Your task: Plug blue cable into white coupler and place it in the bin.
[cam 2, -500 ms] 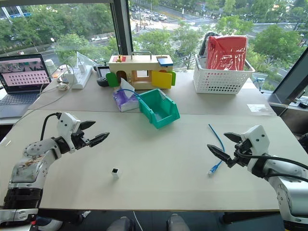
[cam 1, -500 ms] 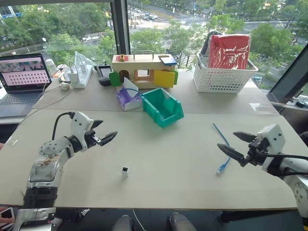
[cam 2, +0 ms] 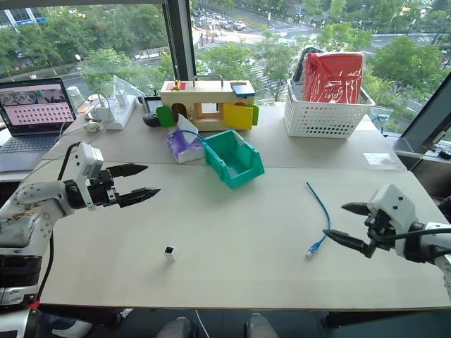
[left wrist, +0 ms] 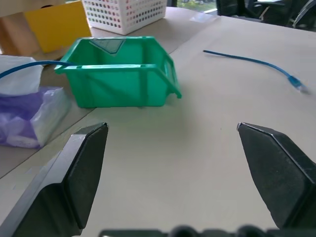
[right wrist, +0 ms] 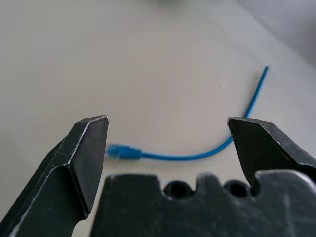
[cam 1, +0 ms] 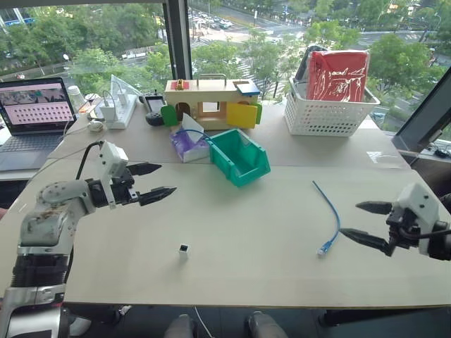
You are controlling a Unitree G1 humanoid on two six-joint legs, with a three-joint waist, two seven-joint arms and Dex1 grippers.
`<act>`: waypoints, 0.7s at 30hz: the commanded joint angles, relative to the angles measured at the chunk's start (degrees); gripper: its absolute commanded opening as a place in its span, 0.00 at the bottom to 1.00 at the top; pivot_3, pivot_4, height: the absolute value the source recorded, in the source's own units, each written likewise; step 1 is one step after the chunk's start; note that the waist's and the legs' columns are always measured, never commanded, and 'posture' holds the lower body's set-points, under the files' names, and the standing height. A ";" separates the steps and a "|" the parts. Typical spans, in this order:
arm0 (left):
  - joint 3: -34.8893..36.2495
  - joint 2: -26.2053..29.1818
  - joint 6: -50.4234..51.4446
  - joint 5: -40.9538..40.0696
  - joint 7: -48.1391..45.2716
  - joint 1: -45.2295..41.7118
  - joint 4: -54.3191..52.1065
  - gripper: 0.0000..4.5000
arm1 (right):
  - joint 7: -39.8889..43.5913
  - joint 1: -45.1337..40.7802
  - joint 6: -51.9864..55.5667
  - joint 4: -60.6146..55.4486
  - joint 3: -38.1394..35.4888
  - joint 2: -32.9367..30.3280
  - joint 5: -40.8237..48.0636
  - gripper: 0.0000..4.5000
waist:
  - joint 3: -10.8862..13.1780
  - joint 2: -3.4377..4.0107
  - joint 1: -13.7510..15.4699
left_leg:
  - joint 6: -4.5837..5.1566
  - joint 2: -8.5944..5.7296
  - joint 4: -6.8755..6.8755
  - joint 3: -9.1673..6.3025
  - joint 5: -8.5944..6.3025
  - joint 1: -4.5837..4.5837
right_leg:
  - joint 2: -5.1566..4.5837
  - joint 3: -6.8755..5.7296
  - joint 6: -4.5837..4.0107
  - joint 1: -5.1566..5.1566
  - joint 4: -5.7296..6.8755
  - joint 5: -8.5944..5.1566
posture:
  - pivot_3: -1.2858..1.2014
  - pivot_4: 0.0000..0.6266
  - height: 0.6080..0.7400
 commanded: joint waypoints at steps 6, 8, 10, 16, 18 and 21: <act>-1.04 3.11 4.82 -4.26 -4.48 2.08 -9.26 1.00 | 7.00 -4.86 -9.47 5.07 7.63 -3.48 -6.30 0.99 | 0.00 0.00 -0.38 | 0.00 0.02 0.00 0.05 0.00 0.13 | 0.00 0.02 0.00 0.05 0.01 -0.01 | 0.52 0.24 0.99; -1.07 3.07 5.13 -4.36 -4.24 2.44 -10.51 1.00 | 8.42 -8.19 -13.28 8.56 12.46 -3.20 -9.67 0.99 | 0.01 0.00 -0.32 | 0.00 0.03 0.00 0.05 0.00 0.13 | 0.00 0.02 0.00 0.03 0.01 -0.02 | 0.52 0.24 0.99; -1.18 3.07 5.58 -4.52 -3.84 2.12 -11.12 1.00 | 9.73 -11.95 -17.05 13.15 16.75 -2.66 -12.80 0.99 | 0.02 0.00 -0.23 | 0.00 0.03 0.01 0.06 0.00 0.13 | 0.00 0.02 0.00 0.04 0.01 -0.02 | 0.52 0.24 0.99; 0.24 4.24 7.63 -5.74 -2.72 2.51 -13.77 1.00 | 14.20 -24.59 -25.27 28.02 25.89 1.04 -18.62 0.99 | 0.07 0.05 -0.16 | 0.00 0.01 0.01 0.09 0.00 0.12 | -0.01 0.04 0.00 0.03 0.01 -0.01 | 0.52 0.24 0.99; 0.79 4.52 7.85 -5.94 -2.25 3.41 -14.80 1.00 | 14.82 -26.78 -27.61 31.59 27.52 2.49 -19.75 0.99 | 0.07 0.05 -0.07 | 0.04 0.01 0.00 0.06 -0.02 0.12 | 0.00 0.02 -0.02 0.03 0.01 -0.02 | 0.52 0.24 0.99; 1.48 4.74 7.83 -5.81 -1.33 4.53 -15.71 1.00 | 15.83 -28.48 -29.19 35.00 29.24 4.34 -20.74 0.99 | 0.07 0.06 -0.10 | 0.07 0.01 0.00 0.07 -0.04 0.12 | 0.00 0.03 -0.03 0.03 0.01 -0.03 | 0.52 0.24 0.99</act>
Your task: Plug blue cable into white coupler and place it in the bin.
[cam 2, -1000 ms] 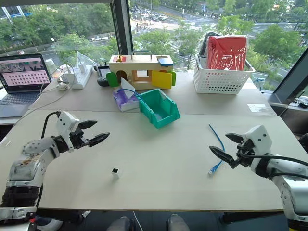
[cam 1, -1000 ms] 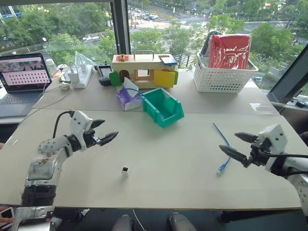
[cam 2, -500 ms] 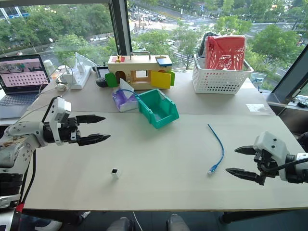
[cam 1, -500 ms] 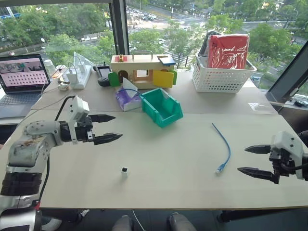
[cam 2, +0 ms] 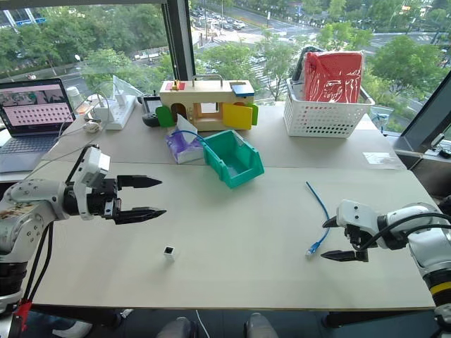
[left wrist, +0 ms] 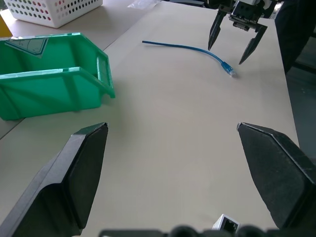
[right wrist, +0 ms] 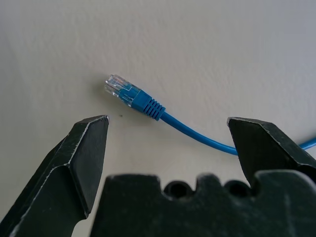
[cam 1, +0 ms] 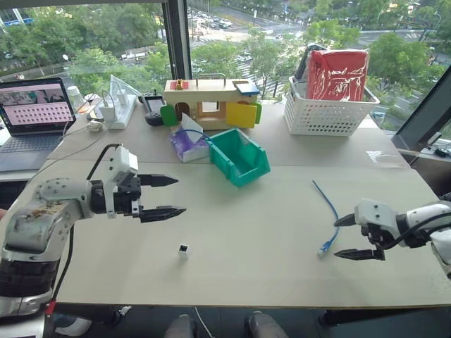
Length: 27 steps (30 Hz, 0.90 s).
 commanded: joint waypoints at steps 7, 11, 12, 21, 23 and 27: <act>3.06 1.35 0.26 -2.20 1.95 2.53 -4.10 1.00 | 2.15 -3.03 -2.64 6.32 1.89 2.77 -1.71 0.88 | 0.00 0.00 0.01 | 0.00 0.01 0.01 0.00 0.00 0.03 | 0.00 -0.01 0.00 0.04 0.01 0.00 | 0.52 0.24 0.99; 2.60 1.21 0.18 -2.51 2.35 2.42 -4.39 1.00 | 1.99 -2.64 -1.95 6.81 1.87 2.92 -2.07 0.63 | 0.00 0.00 -0.07 | 0.00 0.01 0.01 0.00 0.00 0.08 | 0.00 -0.01 -0.01 0.06 0.03 0.00 | 0.52 0.24 0.99; 2.11 0.96 -0.07 -2.34 2.38 1.66 -3.90 1.00 | 1.87 -2.39 -0.94 5.75 1.50 3.36 -1.25 0.54 | 0.00 0.01 -0.05 | 0.00 0.01 0.01 0.00 0.00 0.09 | 0.00 0.00 -0.01 0.07 0.04 0.00 | 0.52 0.24 0.99; -1.44 -0.67 -2.63 -0.40 1.44 -2.93 -0.47 1.00 | -1.89 -4.81 8.77 -6.47 2.47 8.56 -0.16 0.00 | 0.00 0.01 -0.36 | 0.00 0.01 0.01 0.00 0.00 0.10 | 0.03 0.01 -0.01 0.04 0.13 0.00 | 0.52 0.24 0.99; -2.54 -0.61 -3.62 0.66 0.56 -4.53 1.52 1.00 | -4.40 -7.83 12.41 -8.84 4.26 11.90 -1.61 0.00 | 0.01 0.01 -0.47 | 0.00 0.03 0.01 0.00 0.00 0.10 | 0.06 0.02 -0.01 0.02 0.15 0.00 | 0.52 0.24 0.99; -4.15 -1.05 -5.29 2.31 0.17 -6.22 3.42 1.00 | -7.32 -12.40 16.92 -10.16 6.98 17.23 -2.99 0.00 | 0.02 0.03 -0.18 | -0.01 0.01 0.03 -0.02 0.01 0.06 | 0.08 0.02 -0.02 -0.03 0.20 0.00 | 0.52 0.24 0.99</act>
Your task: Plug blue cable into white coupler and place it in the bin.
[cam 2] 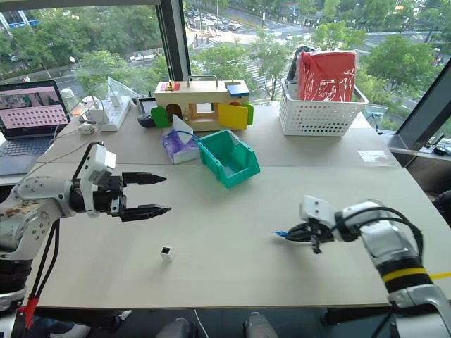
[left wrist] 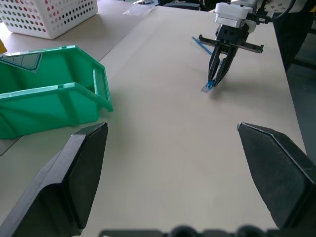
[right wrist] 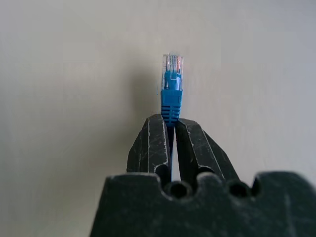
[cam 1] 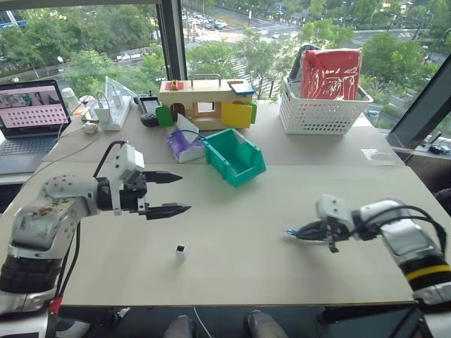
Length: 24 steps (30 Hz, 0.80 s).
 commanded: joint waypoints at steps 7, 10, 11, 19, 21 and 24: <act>-8.43 -1.29 -9.69 9.51 -1.92 1.11 1.09 1.00 | -6.80 -10.12 6.61 -0.20 8.27 13.55 -4.87 0.00 | 0.01 0.01 0.43 | 0.02 -0.01 -0.01 -0.02 -0.03 -0.09 | -0.01 -0.02 -0.31 -0.04 -0.04 0.16 | 0.52 0.24 0.99; -10.73 -2.23 -12.31 11.53 -2.75 1.61 2.11 1.00 | -8.09 -12.73 4.68 2.46 10.50 16.69 -6.51 0.00 | 0.02 0.02 0.61 | 0.02 -0.03 0.00 -0.03 -0.03 -0.15 | -0.02 -0.04 -0.35 -0.06 -0.05 0.17 | 0.52 0.24 0.99; -11.24 -2.64 -12.70 11.84 -2.93 1.44 2.40 1.00 | -8.47 -13.49 4.66 3.14 10.70 17.55 -6.71 0.00 | 0.02 0.02 0.62 | 0.02 -0.03 0.02 -0.03 -0.03 -0.21 | -0.02 -0.04 -0.35 -0.12 -0.04 0.17 | 0.52 0.24 0.99; -15.63 -9.44 -17.28 15.65 -2.99 -3.00 8.64 1.00 | -9.19 -12.65 8.12 0.46 8.69 17.08 -5.42 0.46 | 0.02 0.02 0.90 | 0.02 -0.04 0.04 -0.12 -0.02 -0.31 | -0.02 -0.12 -0.36 -0.15 -0.04 0.18 | 0.52 0.24 0.99; -15.86 -11.98 -20.12 17.02 -2.18 -4.35 12.46 1.00 | -9.60 -11.98 10.36 -2.27 7.10 16.20 -4.36 0.63 | 0.02 0.02 0.87 | 0.02 -0.05 0.05 -0.13 -0.02 -0.33 | -0.02 -0.12 -0.36 -0.15 -0.05 0.18 | 0.52 0.24 0.99; -17.23 -15.61 -25.85 20.20 -2.05 -7.12 20.98 1.00 | -11.37 -10.20 14.13 -8.58 4.20 14.02 -3.41 0.85 | 0.02 0.03 0.93 | 0.02 -0.05 0.05 -0.15 -0.02 -0.32 | -0.02 -0.13 -0.36 -0.16 -0.03 0.19 | 0.52 0.24 0.99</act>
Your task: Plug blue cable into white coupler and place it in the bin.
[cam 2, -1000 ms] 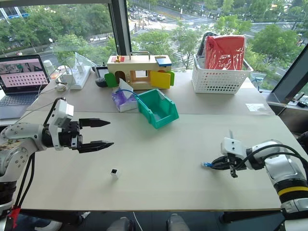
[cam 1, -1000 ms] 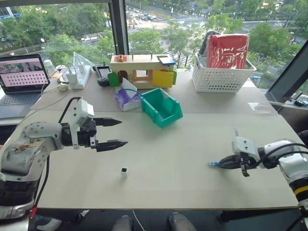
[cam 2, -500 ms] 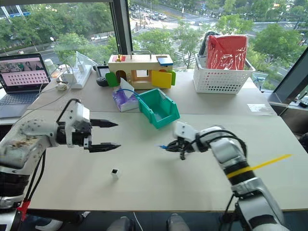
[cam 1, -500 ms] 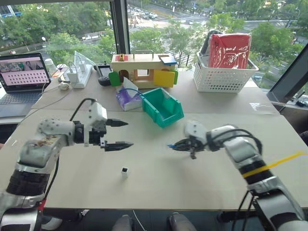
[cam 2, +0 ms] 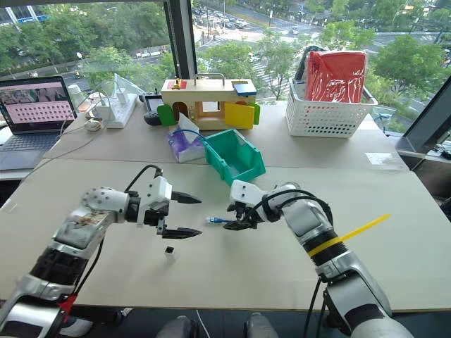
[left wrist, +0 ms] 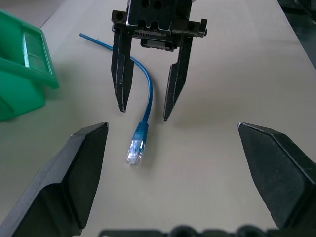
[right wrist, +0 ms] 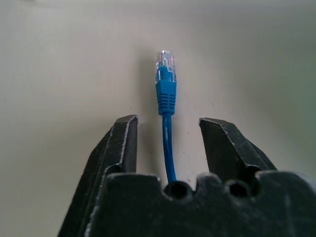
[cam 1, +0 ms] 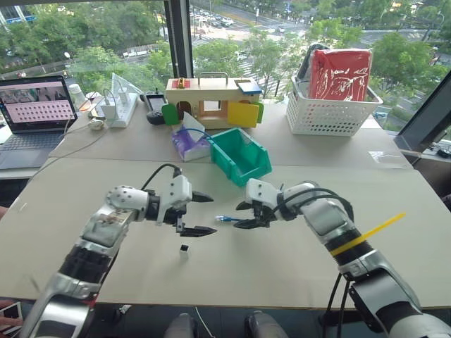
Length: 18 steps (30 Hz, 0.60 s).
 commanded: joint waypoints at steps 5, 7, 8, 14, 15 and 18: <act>-1.97 -5.67 -12.86 5.51 -2.39 -6.80 17.83 1.00 | -3.31 5.03 14.69 -21.51 -11.38 -6.33 7.44 0.93 | 0.00 0.00 -0.18 | 0.00 -0.01 0.00 -0.05 0.00 -0.06 | 0.00 -0.03 0.00 -0.01 -0.02 0.00 | 0.52 0.24 0.99; -2.06 -6.57 -15.40 6.46 -3.18 -8.18 21.97 1.00 | -4.27 6.89 18.72 -26.27 -13.77 -7.87 9.42 0.93 | 0.00 0.00 -0.16 | 0.00 -0.02 0.00 -0.08 0.00 -0.08 | 0.00 -0.05 0.00 -0.03 -0.02 0.00 | 0.52 0.24 0.99; -2.07 -7.17 -16.76 7.08 -3.27 -9.12 24.61 1.00 | -4.84 8.03 20.65 -28.76 -14.92 -8.86 10.17 0.93 | 0.00 0.00 -0.14 | 0.00 -0.02 0.00 -0.09 0.00 -0.09 | 0.00 -0.05 0.00 -0.03 -0.02 0.00 | 0.52 0.24 0.99; -2.71 -10.31 -23.44 10.65 -4.62 -13.87 37.16 1.00 | -8.91 13.44 29.92 -38.86 -20.50 -12.59 15.38 0.93 | 0.01 -0.02 0.03 | 0.00 -0.06 0.00 -0.12 0.00 -0.12 | -0.02 -0.05 0.01 -0.03 -0.04 -0.01 | 0.52 0.24 0.99; -2.59 -10.95 -23.86 10.87 -4.98 -14.60 38.94 1.00 | -9.83 14.36 31.62 -40.13 -21.78 -12.99 16.27 0.93 | 0.01 -0.01 0.00 | 0.00 -0.06 0.00 -0.12 0.00 -0.12 | -0.02 -0.05 0.01 -0.03 -0.05 -0.01 | 0.52 0.24 0.99; -2.60 -12.00 -25.44 11.79 -6.21 -15.26 42.24 1.00 | -12.03 15.99 34.82 -42.51 -23.86 -13.88 18.35 0.93 | 0.01 -0.02 -0.09 | 0.00 -0.07 0.00 -0.15 0.00 -0.14 | -0.02 -0.05 0.02 -0.03 -0.06 -0.01 | 0.52 0.24 0.99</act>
